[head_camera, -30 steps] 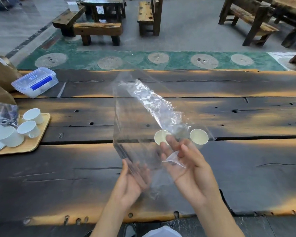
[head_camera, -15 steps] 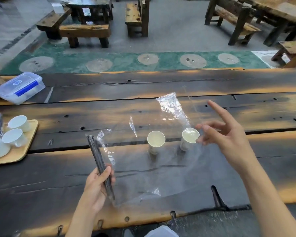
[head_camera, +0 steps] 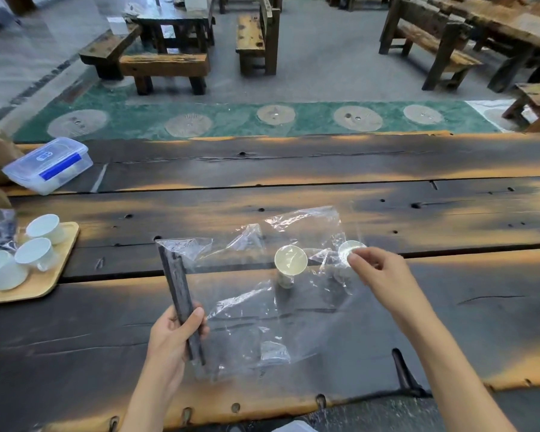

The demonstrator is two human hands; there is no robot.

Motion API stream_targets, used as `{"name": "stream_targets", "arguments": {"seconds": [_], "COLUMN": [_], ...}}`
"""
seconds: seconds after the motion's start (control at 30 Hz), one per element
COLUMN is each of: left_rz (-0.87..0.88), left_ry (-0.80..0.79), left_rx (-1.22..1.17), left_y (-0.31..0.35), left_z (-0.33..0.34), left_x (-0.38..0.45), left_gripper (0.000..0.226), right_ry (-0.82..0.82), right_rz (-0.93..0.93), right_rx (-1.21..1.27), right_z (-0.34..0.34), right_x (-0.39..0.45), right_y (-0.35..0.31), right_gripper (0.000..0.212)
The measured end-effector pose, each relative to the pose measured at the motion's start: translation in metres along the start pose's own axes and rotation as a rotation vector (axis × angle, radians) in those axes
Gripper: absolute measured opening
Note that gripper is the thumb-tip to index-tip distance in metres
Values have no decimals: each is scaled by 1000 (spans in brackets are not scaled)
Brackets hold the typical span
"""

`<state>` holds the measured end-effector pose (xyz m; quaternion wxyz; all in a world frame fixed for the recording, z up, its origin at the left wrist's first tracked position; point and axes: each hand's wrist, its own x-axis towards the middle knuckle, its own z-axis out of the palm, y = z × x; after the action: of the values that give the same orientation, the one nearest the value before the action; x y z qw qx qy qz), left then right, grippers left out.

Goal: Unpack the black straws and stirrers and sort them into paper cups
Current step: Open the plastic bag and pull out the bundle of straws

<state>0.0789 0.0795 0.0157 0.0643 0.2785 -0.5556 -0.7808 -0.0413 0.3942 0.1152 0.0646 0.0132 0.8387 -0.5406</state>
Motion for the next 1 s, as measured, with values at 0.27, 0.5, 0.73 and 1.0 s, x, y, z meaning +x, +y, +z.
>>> {"name": "stream_targets", "arguments": {"seconds": [0.27,0.5,0.73,1.0], "left_rz": [26,40,-8,0], "left_ry": [-21,-12,-68,-77], "left_rx": [69,119,97,213], "left_y": [1,0,5,3], "left_z": [2,2,12,13], "left_x": [-2,2,3,11], "left_gripper": [16,15,11,13], "right_ry": [-49,-17,377,15], "right_rz": [181,198,-56,77], "right_rx": [50,185,-450,265], "right_z": [10,9,6,-10], "right_x": [9,6,-3,-13], "right_y": [24,27,32,13], "right_gripper": [37,15,4,16]}}
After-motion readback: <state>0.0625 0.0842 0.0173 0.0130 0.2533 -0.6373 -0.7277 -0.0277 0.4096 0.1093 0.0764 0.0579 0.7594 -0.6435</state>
